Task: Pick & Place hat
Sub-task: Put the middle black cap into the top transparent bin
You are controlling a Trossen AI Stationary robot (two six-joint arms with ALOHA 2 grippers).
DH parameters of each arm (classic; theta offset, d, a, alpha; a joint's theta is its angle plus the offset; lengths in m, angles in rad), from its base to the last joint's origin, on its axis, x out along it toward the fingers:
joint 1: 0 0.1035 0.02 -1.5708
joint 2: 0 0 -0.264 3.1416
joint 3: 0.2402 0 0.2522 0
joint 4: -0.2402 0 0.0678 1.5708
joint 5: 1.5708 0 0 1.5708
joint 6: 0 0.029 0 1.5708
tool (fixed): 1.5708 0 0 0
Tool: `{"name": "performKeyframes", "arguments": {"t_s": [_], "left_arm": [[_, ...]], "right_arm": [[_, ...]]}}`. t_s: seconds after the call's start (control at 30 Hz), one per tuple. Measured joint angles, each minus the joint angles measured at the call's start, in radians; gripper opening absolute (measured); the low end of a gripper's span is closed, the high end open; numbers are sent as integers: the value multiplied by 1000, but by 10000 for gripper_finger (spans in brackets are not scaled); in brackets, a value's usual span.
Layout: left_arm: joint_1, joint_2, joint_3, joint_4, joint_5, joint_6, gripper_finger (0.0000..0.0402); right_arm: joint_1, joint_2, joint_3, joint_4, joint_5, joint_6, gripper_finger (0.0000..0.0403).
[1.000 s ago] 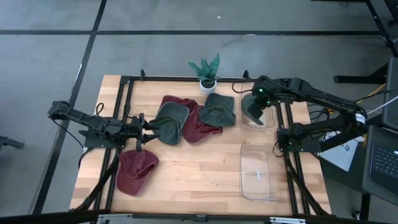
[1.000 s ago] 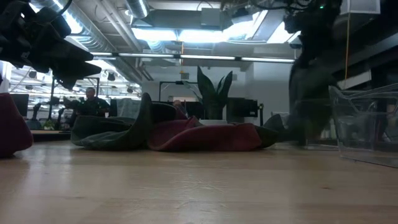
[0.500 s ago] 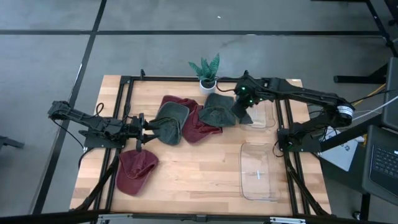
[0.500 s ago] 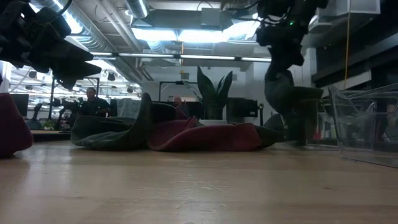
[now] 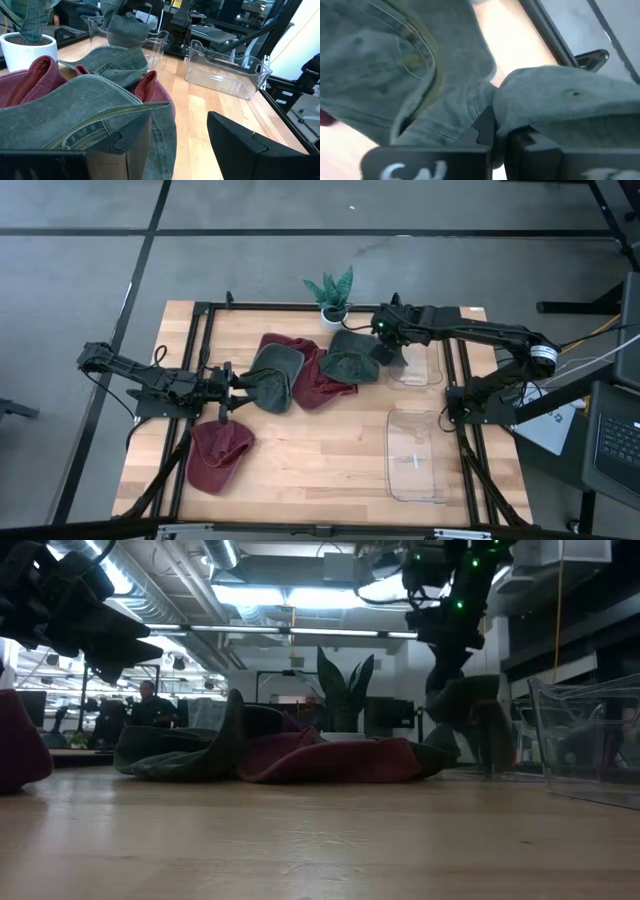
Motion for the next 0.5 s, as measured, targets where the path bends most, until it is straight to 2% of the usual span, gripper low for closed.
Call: {"name": "performKeyframes", "arguments": {"t_s": [0.27, 0.5], "left_arm": [[0, 0, 0, 0, 0, 0, 189], [0, 0, 0, 0, 0, 0, 191]], "right_arm": [[-3, -58, -102, -19, -58, 54, 19], [-17, -198, -210, -22, 1, 109, 16]]}}
